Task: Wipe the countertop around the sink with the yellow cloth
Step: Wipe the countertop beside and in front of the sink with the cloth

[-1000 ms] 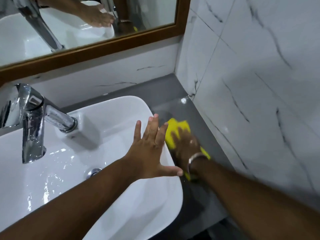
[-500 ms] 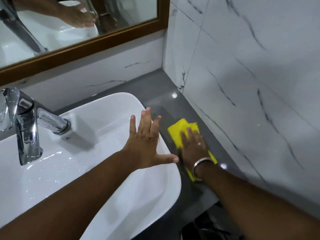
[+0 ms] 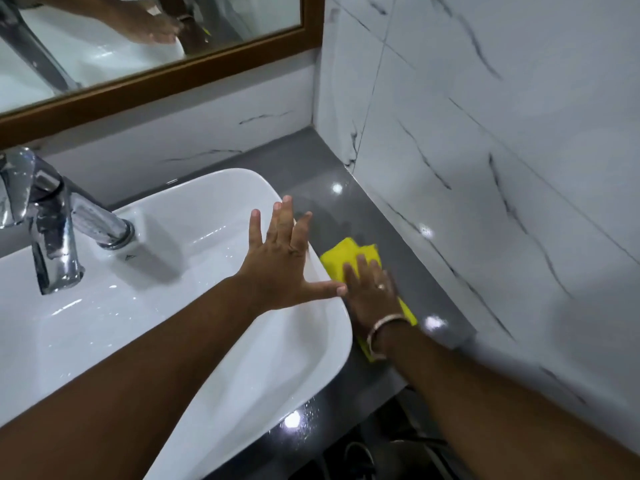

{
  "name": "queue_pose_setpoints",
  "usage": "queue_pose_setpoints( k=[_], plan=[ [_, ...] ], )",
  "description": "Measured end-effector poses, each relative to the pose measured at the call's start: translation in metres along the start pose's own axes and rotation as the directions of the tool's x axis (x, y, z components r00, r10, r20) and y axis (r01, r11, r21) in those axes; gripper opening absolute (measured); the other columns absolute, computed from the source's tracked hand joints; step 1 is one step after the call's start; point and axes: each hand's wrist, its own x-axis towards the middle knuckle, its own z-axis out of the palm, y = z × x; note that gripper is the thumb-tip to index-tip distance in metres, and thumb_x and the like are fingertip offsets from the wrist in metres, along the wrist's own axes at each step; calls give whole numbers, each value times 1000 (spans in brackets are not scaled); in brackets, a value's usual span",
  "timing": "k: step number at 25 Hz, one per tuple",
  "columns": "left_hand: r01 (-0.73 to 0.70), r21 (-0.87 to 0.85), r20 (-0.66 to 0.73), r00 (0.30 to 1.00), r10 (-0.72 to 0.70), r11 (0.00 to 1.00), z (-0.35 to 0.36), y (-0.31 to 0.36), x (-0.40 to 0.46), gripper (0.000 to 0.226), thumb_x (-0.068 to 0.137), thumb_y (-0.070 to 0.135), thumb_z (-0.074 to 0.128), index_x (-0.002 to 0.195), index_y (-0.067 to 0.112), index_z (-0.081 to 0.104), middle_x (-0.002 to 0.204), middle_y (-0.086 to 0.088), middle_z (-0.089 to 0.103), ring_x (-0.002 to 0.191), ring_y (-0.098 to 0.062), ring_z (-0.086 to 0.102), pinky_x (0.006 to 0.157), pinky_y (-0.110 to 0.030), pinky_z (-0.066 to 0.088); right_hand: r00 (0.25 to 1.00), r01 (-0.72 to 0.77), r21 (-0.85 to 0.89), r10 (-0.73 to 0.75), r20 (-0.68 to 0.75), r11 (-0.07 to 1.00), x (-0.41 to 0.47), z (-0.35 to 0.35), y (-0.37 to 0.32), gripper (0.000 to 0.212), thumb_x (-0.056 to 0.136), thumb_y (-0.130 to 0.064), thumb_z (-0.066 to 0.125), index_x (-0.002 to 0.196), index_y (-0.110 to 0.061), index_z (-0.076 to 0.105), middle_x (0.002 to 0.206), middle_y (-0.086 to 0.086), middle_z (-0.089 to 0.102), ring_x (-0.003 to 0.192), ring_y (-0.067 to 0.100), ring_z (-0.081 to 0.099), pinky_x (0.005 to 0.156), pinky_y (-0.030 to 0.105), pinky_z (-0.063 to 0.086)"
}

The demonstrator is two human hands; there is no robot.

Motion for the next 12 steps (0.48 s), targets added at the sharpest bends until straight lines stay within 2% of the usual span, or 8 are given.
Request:
queue_pose_setpoints(
  k=[2,4,6,8,9,11,12],
  plan=[
    [15,-7,2,1000,-15,1000,-1,0,-2,132,55,101,22,151,13,1,159,-22,-15,147,-34,-14,114,-60,-14,975,216,-56,-212,72,975,-66,15,-3,58,93,-38,29,148,-23,14,156,14,15,141,41,17,106,58,32],
    [19,-3,8,1000,-19,1000,-3,2,-2,132,55,101,21,151,12,4,159,-23,-13,148,-34,-13,114,-61,-13,948,316,-39,-315,36,948,-95,5,26,61,92,-40,31,147,-24,12,154,12,22,139,41,24,105,57,35],
    [31,46,18,999,-32,998,-4,4,-2,133,55,101,19,151,11,6,159,-24,-13,148,-35,-12,114,-62,-13,978,201,-98,-205,-37,975,-66,-7,50,61,90,-45,27,147,-25,16,151,12,31,134,41,34,103,58,38],
    [63,102,24,998,-65,993,-8,4,-3,132,55,102,16,152,13,7,160,-23,-11,148,-35,-13,114,-62,-13,999,21,-124,-25,-26,992,-15,-20,57,64,85,-44,26,142,-15,31,147,19,37,132,44,36,105,57,33],
    [79,114,14,997,-81,990,-9,5,-6,130,55,102,14,153,16,8,161,-22,-9,147,-36,-12,114,-63,-12,999,-13,-118,8,-44,993,0,-21,51,65,83,-41,27,139,-10,35,145,22,39,132,45,36,108,55,30],
    [119,127,-31,993,-116,985,-7,14,-18,117,62,98,11,153,24,11,162,-20,-2,147,-41,-8,113,-65,-9,995,50,-103,-58,-79,993,-16,-9,32,65,82,-37,31,139,-6,34,146,24,36,134,45,31,109,53,23],
    [141,109,-59,989,-135,984,-3,21,-30,109,68,94,10,153,26,14,162,-19,2,147,-43,-4,112,-65,-7,989,129,-113,-136,-53,985,-43,0,27,64,83,-36,33,140,-7,32,148,22,33,136,44,28,108,53,24]
  ],
)
